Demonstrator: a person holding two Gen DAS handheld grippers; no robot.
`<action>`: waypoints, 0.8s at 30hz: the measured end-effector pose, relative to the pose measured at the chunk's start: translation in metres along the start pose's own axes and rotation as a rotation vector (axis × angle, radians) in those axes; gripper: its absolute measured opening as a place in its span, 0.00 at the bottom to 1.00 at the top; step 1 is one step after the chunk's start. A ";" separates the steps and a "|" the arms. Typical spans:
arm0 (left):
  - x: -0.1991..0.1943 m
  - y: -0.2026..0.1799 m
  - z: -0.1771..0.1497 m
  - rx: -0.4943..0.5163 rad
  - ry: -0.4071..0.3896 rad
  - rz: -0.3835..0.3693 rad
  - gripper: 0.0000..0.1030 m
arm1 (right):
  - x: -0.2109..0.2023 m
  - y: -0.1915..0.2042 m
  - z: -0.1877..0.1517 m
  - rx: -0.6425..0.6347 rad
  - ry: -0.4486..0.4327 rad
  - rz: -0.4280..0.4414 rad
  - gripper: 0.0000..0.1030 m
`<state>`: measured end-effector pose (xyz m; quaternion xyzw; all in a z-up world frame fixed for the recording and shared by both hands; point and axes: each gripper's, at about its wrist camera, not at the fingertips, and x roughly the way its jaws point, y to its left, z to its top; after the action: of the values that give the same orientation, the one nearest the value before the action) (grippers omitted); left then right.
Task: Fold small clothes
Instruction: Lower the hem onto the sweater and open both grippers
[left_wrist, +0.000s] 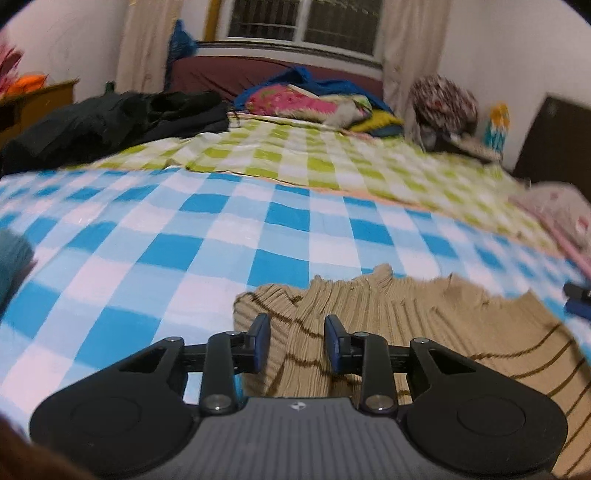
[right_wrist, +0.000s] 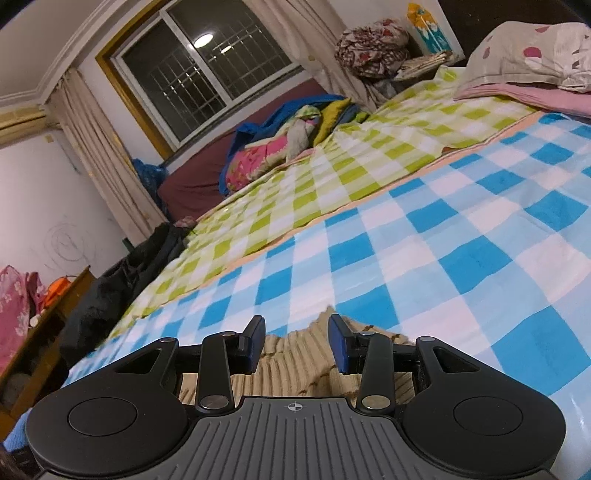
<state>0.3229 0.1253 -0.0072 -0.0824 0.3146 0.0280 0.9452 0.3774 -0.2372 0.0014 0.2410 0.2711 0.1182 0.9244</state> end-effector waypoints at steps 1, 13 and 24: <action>0.004 -0.003 0.002 0.027 0.016 0.009 0.37 | 0.000 -0.002 0.001 0.000 0.000 -0.001 0.37; 0.021 -0.026 0.013 0.159 0.114 0.041 0.16 | 0.010 -0.002 -0.006 -0.123 0.086 -0.059 0.37; -0.039 0.005 0.021 0.018 -0.098 0.034 0.14 | 0.015 0.010 0.002 -0.208 0.132 -0.085 0.06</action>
<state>0.3032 0.1335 0.0318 -0.0673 0.2694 0.0453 0.9596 0.3902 -0.2240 0.0008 0.1239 0.3279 0.1219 0.9286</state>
